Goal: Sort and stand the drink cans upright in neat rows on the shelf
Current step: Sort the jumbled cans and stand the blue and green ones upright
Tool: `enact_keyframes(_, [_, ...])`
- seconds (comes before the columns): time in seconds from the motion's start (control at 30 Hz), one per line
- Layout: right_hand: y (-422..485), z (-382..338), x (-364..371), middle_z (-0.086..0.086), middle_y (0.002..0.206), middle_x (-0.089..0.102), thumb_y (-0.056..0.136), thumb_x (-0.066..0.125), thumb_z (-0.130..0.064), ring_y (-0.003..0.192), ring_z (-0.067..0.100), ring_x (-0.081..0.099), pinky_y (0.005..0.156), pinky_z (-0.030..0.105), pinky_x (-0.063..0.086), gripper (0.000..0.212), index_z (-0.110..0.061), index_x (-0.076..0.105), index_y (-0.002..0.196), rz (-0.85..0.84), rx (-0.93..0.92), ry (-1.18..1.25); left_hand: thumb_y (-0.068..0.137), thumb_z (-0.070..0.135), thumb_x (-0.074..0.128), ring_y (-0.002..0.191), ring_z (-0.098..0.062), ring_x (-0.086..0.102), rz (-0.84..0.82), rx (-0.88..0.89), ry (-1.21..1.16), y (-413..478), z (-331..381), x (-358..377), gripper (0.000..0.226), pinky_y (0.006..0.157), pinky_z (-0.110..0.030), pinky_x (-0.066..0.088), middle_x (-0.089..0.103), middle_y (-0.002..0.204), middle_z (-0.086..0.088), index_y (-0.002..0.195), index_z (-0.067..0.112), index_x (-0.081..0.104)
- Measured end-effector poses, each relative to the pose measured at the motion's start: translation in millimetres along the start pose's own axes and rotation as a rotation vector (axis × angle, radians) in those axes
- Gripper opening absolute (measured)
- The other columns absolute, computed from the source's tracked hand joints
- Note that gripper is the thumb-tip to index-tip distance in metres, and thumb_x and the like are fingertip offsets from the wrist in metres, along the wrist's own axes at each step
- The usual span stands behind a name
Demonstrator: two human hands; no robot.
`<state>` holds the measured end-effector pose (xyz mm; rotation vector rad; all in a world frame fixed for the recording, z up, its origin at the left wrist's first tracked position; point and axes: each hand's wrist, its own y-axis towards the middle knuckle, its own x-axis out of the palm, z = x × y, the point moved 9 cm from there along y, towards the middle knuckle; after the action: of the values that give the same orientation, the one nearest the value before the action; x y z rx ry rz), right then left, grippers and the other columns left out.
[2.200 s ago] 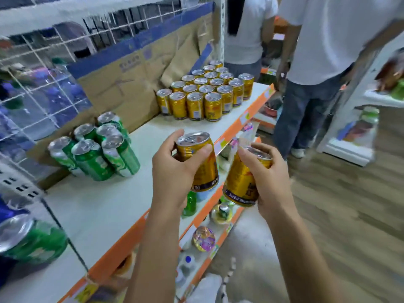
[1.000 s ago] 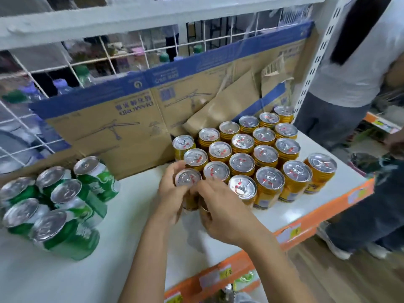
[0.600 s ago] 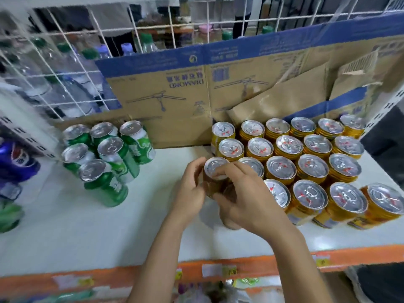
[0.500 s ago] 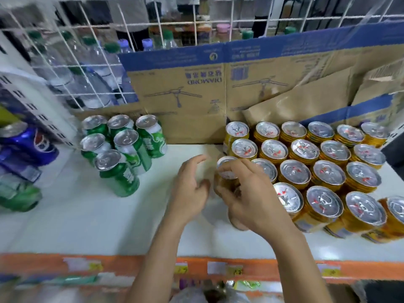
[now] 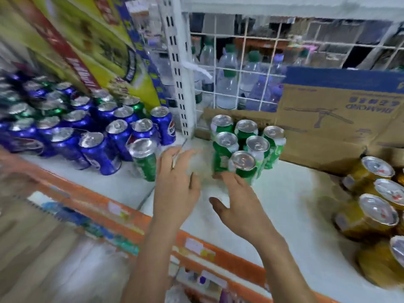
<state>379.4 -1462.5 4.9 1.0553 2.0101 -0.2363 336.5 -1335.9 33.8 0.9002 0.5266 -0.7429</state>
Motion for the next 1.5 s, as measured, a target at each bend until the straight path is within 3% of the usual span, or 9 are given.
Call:
enact_keyframes(0.17, [57.3, -46.4, 88.5, -0.003, 0.145, 0.032, 0.087, 0.065, -0.023, 0.134, 0.012, 0.029, 0.095, 0.006, 0.017, 0.068, -0.019, 0.027, 0.143, -0.049, 0.041, 0.127, 0.08, 0.026, 0.052, 0.124, -0.034, 0.042, 0.218, -0.147, -0.012, 19.5, -109.7, -64.3, 0.047, 0.097, -0.041, 0.042, 0.044, 0.132, -0.02, 0.124, 0.01, 0.055])
enact_keyframes(0.3, [96.5, -61.4, 128.8, -0.004, 0.138, 0.042, 0.075, 0.075, -0.02, 0.127, 0.012, 0.039, 0.106, 0.017, 0.029, 0.076, -0.019, 0.034, 0.139, 0.014, 0.077, 0.242, 0.081, 0.013, 0.061, 0.12, -0.029, 0.04, 0.316, -0.184, -0.061, 38.2, -166.3, -94.9, 0.044, 0.099, -0.008, 0.025, 0.046, 0.128, -0.026, 0.123, -0.001, 0.053])
enact_keyframes(0.4, [109.1, -65.8, 133.6, -0.018, 0.114, 0.048, 0.068, 0.08, -0.012, 0.106, 0.0, 0.046, 0.082, 0.001, 0.034, 0.07, -0.031, 0.038, 0.122, 0.127, 0.16, 0.351, 0.083, 0.018, 0.059, 0.119, -0.034, 0.044, 0.318, -0.223, -0.066, 49.9, -195.4, -107.2, 0.046, 0.096, -0.024, 0.033, 0.047, 0.129, -0.023, 0.125, 0.001, 0.053])
enact_keyframes(0.53, [123.1, -65.4, 137.9, -0.009, 0.109, 0.05, 0.068, 0.08, -0.011, 0.095, 0.007, 0.049, 0.069, 0.002, 0.032, 0.065, -0.033, 0.037, 0.112, 0.217, 0.237, 0.363, 0.084, 0.029, 0.047, 0.111, -0.038, 0.05, 0.303, -0.151, -0.035, 70.9, -208.2, -114.8, 0.041, 0.092, -0.036, 0.039, 0.056, 0.119, -0.019, 0.115, 0.004, 0.061])
enact_keyframes(0.63, [128.7, -65.2, 143.3, -0.013, 0.109, 0.053, 0.07, 0.08, -0.016, 0.094, 0.006, 0.05, 0.072, 0.012, 0.035, 0.065, -0.032, 0.04, 0.119, 0.24, 0.276, 0.361, 0.084, 0.028, 0.052, 0.108, -0.033, 0.051, 0.205, -0.023, 0.008, 108.2, -196.8, -113.8, 0.036, 0.094, -0.034, 0.034, 0.059, 0.114, -0.014, 0.111, 0.007, 0.062])
enact_keyframes(0.77, [132.0, -67.2, 150.3, -0.013, 0.109, 0.055, 0.068, 0.083, -0.02, 0.096, 0.006, 0.053, 0.07, 0.001, 0.036, 0.069, -0.028, 0.041, 0.123, 0.242, 0.298, 0.369, 0.09, 0.03, 0.057, 0.116, -0.033, 0.045, -0.13, -0.039, 0.123, 180.5, -197.2, -78.8, 0.042, 0.097, -0.038, 0.034, 0.053, 0.123, -0.015, 0.126, 0.008, 0.052])
enact_keyframes(0.97, [131.3, -70.0, 149.4, -0.026, 0.105, 0.051, 0.07, 0.08, -0.019, 0.093, -0.005, 0.052, 0.072, -0.003, 0.034, 0.064, -0.044, 0.036, 0.108, 0.224, 0.318, 0.372, 0.081, 0.069, 0.049, 0.125, -0.038, 0.046, -0.593, -0.229, 0.525, 242.8, -241.4, 7.2, 0.09, 0.102, -0.051, 0.038, 0.046, 0.139, -0.018, 0.143, 0.006, 0.031])
enact_keyframes(1.2, [132.7, -65.5, 149.0, -0.019, 0.107, 0.051, 0.07, 0.08, -0.024, 0.095, 0.0, 0.05, 0.072, 0.0, 0.034, 0.066, -0.042, 0.033, 0.112, 0.178, 0.357, 0.343, 0.075, 0.047, 0.07, 0.113, -0.032, 0.054, -0.644, -0.318, 0.498, 253.6, -242.6, 23.4, 0.057, 0.102, -0.048, 0.037, 0.058, 0.123, -0.01, 0.118, 0.011, 0.056])
enact_keyframes(1.5, [134.6, -61.3, 152.4, -0.023, 0.105, 0.054, 0.068, 0.081, -0.025, 0.092, -0.006, 0.054, 0.073, 0.004, 0.039, 0.066, -0.045, 0.035, 0.111, 0.172, 0.373, 0.4, 0.069, 0.042, 0.082, 0.103, -0.034, 0.06, -0.323, -0.187, 0.273, 252.5, -201.6, -22.0, 0.078, 0.069, -0.036, 0.043, 0.062, 0.112, -0.013, 0.125, 0.008, 0.041])
